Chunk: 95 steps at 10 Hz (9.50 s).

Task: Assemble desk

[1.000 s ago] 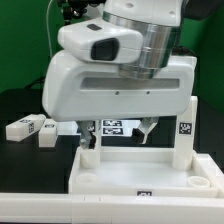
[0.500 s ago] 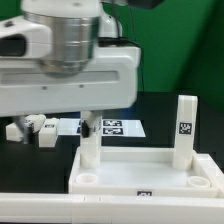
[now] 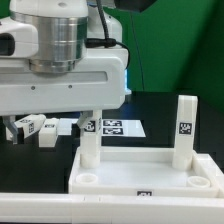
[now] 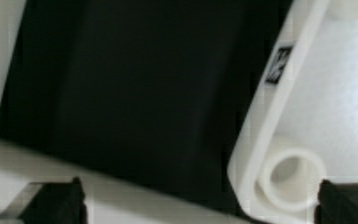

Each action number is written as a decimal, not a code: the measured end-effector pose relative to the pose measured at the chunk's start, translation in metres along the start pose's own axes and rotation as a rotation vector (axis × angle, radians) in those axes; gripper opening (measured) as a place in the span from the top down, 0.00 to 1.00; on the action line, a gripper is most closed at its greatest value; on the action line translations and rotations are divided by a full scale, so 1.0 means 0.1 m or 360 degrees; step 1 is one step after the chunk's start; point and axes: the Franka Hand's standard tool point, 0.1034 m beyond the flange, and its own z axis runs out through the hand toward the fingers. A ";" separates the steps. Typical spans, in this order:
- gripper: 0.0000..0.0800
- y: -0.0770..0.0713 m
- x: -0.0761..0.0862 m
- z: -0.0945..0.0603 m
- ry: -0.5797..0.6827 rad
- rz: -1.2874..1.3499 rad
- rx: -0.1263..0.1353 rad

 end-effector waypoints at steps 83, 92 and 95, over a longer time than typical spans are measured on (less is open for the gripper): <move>0.63 0.05 -0.19 -0.80 0.0461 0.0349 0.0128; 0.63 -0.86 0.33 -0.94 0.0553 0.0318 0.0080; 0.63 -1.47 0.53 -0.89 0.0590 0.0413 0.0123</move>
Offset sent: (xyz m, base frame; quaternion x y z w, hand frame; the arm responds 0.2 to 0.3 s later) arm -0.0213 -0.0080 -0.0039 -0.0009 0.0074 0.0280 0.9996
